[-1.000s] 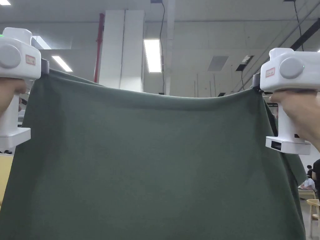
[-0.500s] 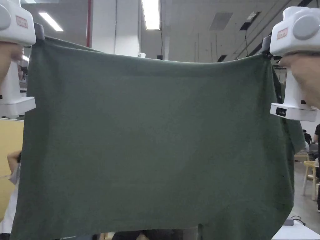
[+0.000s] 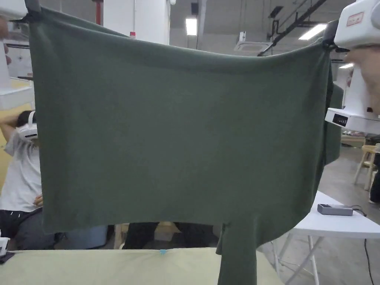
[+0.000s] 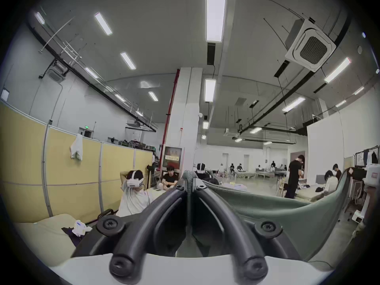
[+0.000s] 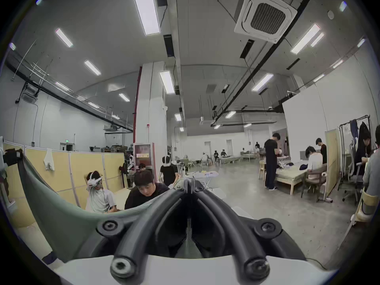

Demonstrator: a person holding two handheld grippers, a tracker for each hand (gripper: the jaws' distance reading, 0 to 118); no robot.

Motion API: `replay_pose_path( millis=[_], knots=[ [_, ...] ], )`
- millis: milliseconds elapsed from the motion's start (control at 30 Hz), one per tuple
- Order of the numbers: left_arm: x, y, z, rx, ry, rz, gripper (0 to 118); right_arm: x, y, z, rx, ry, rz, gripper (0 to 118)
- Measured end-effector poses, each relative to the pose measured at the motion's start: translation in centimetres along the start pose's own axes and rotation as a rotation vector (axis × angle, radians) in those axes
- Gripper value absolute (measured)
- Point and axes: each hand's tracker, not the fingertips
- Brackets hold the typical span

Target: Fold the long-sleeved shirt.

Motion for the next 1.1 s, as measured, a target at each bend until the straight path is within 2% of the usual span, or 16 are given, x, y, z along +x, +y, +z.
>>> replay_pose_path(
  millis=[167,300,500,567,633,800,867,933,1100],
  knots=[
    [-1.5,-3.4,2.5,-0.045,-0.034,-0.003,5,0.7,-2.7,2.1,-0.029,0.022,0.007,12],
    [-2.8,-5.7,7.2,-0.101,-0.083,0.039,5,2.0,-4.1,5.7,-0.049,0.038,-0.011,12],
    [-3.6,-10.0,16.7,-0.198,-0.119,0.057,5,3.2,-7.5,14.0,-0.096,0.066,0.007,12],
    [-3.6,-11.8,20.3,-0.249,-0.132,0.036,5,4.0,-10.0,17.8,-0.140,0.106,-0.020,12],
    [-3.6,-14.3,24.8,-0.311,-0.140,0.017,5,4.7,-12.7,21.6,-0.170,0.110,0.003,12],
    [-3.0,-21.3,38.2,-0.424,-0.176,0.041,5,7.4,-22.0,32.4,-0.281,0.137,-0.004,12],
    [-3.1,-24.9,44.2,-0.463,-0.194,0.086,5,9.0,-26.7,37.9,-0.345,0.150,-0.026,12],
    [-3.1,-28.4,50.0,-0.519,-0.193,0.096,5,10.3,-30.9,42.5,-0.423,0.169,0.005,12],
    [-2.1,-35.6,63.0,-0.700,-0.240,0.128,5,13.6,-39.6,53.5,-0.597,0.202,-0.011,12]
  ],
)
